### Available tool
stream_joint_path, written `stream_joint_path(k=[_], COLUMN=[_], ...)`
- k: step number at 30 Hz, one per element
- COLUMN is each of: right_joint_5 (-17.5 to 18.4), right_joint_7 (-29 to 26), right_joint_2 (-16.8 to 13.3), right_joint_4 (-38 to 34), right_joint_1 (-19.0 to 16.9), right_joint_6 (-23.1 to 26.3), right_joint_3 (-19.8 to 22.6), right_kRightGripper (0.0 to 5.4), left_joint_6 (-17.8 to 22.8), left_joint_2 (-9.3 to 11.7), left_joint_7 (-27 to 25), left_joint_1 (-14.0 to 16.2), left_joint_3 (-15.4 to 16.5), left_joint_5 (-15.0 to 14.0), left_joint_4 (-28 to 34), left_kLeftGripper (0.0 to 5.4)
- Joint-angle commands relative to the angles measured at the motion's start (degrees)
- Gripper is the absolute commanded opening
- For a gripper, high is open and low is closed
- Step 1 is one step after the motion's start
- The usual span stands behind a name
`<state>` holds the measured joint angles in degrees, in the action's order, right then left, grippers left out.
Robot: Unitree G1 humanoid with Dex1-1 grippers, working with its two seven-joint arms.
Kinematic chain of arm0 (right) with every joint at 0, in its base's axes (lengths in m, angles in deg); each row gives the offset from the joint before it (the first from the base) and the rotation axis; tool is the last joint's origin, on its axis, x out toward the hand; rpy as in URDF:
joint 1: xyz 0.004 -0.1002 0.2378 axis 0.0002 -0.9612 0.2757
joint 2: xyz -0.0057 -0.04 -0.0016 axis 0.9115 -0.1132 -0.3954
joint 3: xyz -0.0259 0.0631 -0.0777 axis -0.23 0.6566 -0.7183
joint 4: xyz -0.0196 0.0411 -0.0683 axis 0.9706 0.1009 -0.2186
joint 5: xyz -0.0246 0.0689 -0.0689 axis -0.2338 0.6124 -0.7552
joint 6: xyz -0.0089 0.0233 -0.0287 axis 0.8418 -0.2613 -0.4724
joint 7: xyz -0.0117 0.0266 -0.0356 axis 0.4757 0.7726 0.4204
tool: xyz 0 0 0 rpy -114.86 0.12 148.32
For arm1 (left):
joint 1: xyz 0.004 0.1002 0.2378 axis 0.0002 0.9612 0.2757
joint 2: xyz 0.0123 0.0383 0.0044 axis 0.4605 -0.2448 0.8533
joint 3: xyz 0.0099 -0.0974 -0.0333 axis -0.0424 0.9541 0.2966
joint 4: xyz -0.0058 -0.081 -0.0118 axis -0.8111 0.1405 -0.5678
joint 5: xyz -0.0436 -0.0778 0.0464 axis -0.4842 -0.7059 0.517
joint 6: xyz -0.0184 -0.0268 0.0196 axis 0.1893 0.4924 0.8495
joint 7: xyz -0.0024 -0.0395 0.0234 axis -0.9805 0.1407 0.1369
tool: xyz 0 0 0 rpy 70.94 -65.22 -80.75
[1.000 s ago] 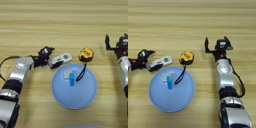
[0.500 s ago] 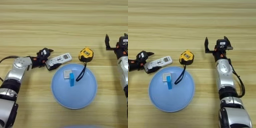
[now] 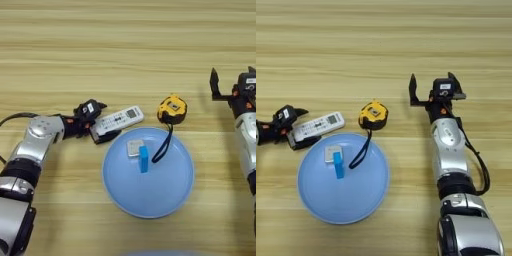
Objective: Move the objects on the table
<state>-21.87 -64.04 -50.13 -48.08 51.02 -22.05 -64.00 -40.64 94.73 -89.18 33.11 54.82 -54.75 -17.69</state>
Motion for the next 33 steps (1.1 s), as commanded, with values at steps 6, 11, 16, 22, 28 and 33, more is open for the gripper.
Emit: stream_joint_path(k=[6, 11, 16, 22, 28, 33], right_joint_5=[0.2, 0.2, 0.0, -0.2, -0.2, -0.3], right_joint_7=[-0.1, -0.1, 0.2, 0.4, 0.4, 0.6], right_joint_2=[0.1, 0.2, 0.1, 0.1, 0.1, 0.2], right_joint_4=[-0.6, -0.6, -0.4, -0.2, 0.1, 0.2], right_joint_1=[0.7, 0.7, 0.8, 0.9, 1.0, 1.1], right_joint_6=[-0.8, -0.9, -1.4, -1.5, -1.5, -1.5], right_joint_3=[0.0, 0.0, -0.1, -0.1, -0.2, -0.2], right_kRightGripper=[5.40, 5.40, 5.40, 5.40, 5.40, 5.40], left_joint_6=[-0.6, -0.6, -0.7, -0.8, -1.0, -0.9], left_joint_2=[0.7, 0.7, 0.8, 0.9, 1.3, 2.8], left_joint_7=[0.1, 0.0, -0.2, -0.2, -0.4, -1.2], left_joint_1=[-1.3, -1.3, -1.3, -1.3, -0.9, 1.3], left_joint_3=[-0.3, -0.2, -0.3, -0.3, -0.2, 0.1], left_joint_5=[1.5, 1.8, 1.9, 1.9, 1.8, 1.3], left_joint_4=[-1.3, -1.5, -1.6, -1.6, -0.8, 3.5], left_kLeftGripper=[3.96, 3.54, 3.03, 2.82, 2.82, 2.82])
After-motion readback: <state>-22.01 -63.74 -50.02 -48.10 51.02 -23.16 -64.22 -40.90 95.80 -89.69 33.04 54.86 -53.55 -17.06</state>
